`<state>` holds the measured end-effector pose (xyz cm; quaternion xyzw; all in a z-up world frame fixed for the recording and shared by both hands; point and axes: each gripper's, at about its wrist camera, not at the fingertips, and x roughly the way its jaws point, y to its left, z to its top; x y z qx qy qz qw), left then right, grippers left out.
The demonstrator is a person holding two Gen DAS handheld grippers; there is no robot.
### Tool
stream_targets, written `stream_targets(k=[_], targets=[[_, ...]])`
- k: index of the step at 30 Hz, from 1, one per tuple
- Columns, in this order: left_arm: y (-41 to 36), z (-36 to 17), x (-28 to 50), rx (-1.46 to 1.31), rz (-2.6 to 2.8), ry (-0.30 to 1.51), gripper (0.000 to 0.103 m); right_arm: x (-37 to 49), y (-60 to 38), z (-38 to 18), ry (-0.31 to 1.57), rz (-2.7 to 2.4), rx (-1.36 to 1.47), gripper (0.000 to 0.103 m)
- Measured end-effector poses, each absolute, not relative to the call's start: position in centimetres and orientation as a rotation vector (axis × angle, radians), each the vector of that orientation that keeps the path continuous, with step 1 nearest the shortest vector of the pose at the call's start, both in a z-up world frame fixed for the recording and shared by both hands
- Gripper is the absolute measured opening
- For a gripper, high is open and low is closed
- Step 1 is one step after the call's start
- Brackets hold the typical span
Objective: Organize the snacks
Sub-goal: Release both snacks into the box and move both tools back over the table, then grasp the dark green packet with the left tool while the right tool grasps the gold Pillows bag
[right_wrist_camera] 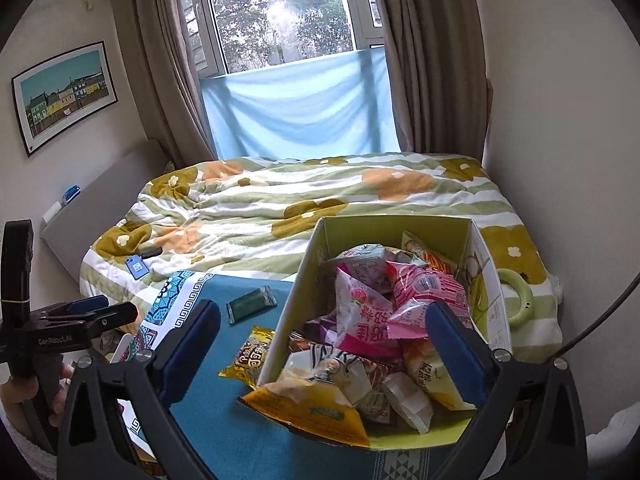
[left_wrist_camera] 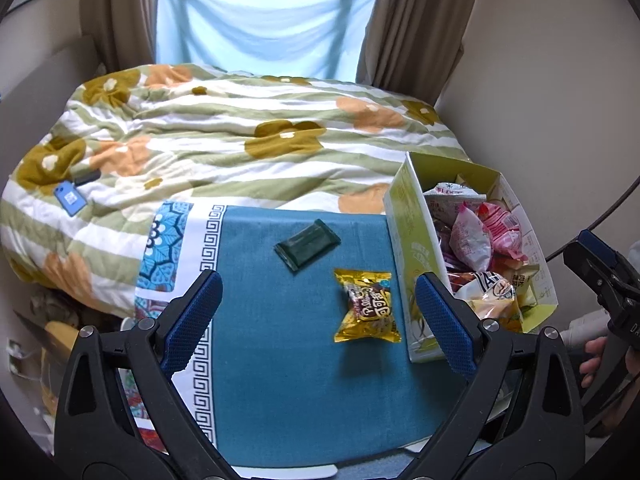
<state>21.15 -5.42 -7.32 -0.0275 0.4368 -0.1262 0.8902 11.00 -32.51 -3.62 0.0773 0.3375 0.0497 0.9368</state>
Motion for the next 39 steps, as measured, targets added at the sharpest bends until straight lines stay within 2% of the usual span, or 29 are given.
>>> stream_targets(k=[15, 21, 30, 31, 35, 39], targets=[[0.5, -9.9, 30.3, 0.147, -0.487, 0.959, 0.097, 15.2, -21.2, -6.1, 0.795, -0.046, 0.241, 0.102], [-1.5, -13.4, 34.2, 0.282, -0.635, 0.975, 0.097, 16.9, -18.5, -9.6, 0.857, -0.148, 0.292, 0.102], [-7.4, -21.6, 38.0, 0.464, -0.815, 1.049, 0.096, 18.9, -15.9, -16.2, 0.952, -0.267, 0.232, 0.102], [-8.0, -22.6, 38.2, 0.487, -0.83, 1.058, 0.096, 19.2, -15.8, -16.7, 0.96, -0.285, 0.207, 0.102], [-10.1, -25.6, 38.8, 0.562, -0.875, 1.099, 0.083, 20.1, -14.9, -18.1, 0.976, -0.35, 0.108, 0.102], [-11.4, -27.2, 39.4, 0.588, -0.897, 1.12, 0.079, 20.5, -13.2, -18.7, 0.979, -0.373, 0.015, 0.101]])
